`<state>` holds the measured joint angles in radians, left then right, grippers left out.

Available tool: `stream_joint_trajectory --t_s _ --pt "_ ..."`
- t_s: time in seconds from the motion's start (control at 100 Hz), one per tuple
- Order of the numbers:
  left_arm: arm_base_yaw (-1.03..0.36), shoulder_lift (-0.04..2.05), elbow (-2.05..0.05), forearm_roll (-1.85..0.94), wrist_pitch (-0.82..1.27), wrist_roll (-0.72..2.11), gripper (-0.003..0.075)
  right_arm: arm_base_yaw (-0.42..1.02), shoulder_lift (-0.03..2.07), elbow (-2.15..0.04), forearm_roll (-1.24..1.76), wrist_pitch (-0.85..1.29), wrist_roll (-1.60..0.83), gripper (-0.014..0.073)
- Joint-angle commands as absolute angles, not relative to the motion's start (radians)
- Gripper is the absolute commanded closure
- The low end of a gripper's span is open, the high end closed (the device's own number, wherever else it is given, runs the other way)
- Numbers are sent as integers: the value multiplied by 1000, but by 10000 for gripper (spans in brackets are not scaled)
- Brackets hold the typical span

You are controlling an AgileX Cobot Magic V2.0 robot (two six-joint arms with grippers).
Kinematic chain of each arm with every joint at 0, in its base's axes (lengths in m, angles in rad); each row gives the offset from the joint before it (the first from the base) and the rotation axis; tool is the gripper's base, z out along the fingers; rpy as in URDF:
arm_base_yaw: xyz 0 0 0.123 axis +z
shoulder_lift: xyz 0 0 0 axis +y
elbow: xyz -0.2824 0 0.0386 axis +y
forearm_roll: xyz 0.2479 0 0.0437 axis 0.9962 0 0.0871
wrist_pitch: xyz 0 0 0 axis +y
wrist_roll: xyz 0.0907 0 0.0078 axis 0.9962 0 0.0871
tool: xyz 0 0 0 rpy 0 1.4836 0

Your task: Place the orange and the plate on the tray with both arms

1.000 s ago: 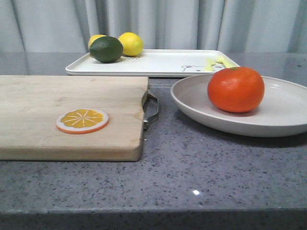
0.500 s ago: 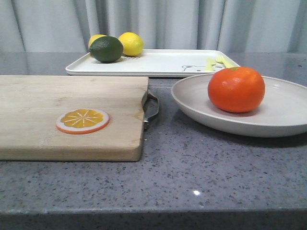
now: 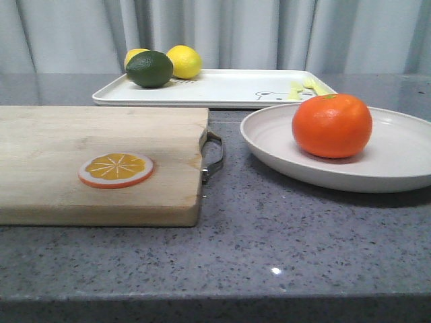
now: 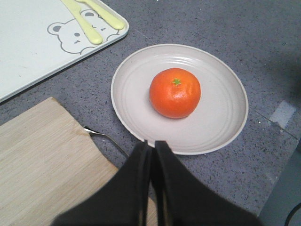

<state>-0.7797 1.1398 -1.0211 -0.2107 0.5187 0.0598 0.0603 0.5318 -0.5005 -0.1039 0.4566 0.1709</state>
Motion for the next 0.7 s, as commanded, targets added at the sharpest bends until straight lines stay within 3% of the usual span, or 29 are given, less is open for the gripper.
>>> stream_joint_trajectory --t_s 0.0,0.29,0.69 --pt "-780 1053 -991 -200 416 65 740 61 569 -570 -111 428 166 484" --pt "-780 859 -820 -200 380 65 740 151 769 -708 -111 582 163 202" --pt "-780 742 -751 -200 378 65 740 173 1115 -963 -55 784 163 198"
